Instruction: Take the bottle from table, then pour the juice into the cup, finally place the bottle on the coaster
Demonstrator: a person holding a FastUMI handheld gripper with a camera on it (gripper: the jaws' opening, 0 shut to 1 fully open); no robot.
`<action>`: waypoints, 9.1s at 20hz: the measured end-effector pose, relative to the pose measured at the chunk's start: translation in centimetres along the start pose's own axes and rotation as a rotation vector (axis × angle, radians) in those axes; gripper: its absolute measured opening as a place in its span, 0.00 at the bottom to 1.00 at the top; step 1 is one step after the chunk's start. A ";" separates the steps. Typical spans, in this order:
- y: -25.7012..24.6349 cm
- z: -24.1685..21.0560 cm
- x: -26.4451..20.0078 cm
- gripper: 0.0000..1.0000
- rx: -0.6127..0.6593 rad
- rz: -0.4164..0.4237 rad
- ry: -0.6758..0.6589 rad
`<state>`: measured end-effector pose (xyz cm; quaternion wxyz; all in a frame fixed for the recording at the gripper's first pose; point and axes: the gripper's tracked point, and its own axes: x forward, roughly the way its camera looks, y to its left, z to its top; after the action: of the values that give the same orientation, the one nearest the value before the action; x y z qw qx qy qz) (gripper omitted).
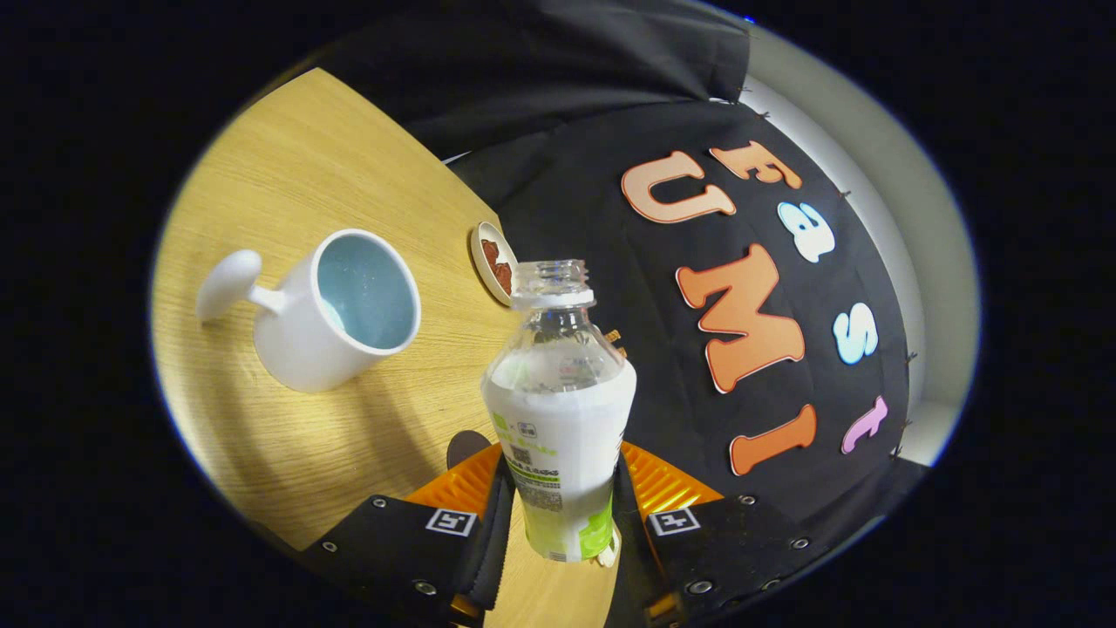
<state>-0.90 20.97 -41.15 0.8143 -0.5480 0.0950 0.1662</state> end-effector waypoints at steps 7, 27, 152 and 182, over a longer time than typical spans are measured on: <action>0.7 1.2 0.9 0.57 -0.160 -0.020 -0.042; 0.4 1.0 1.5 0.57 -0.428 -0.060 -0.083; -1.6 -5.0 11.3 0.58 1.175 0.221 0.072; -13.8 -5.2 0.2 0.97 1.264 0.086 -0.141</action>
<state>4.61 11.46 -31.29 0.9774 0.0547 0.1429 0.1462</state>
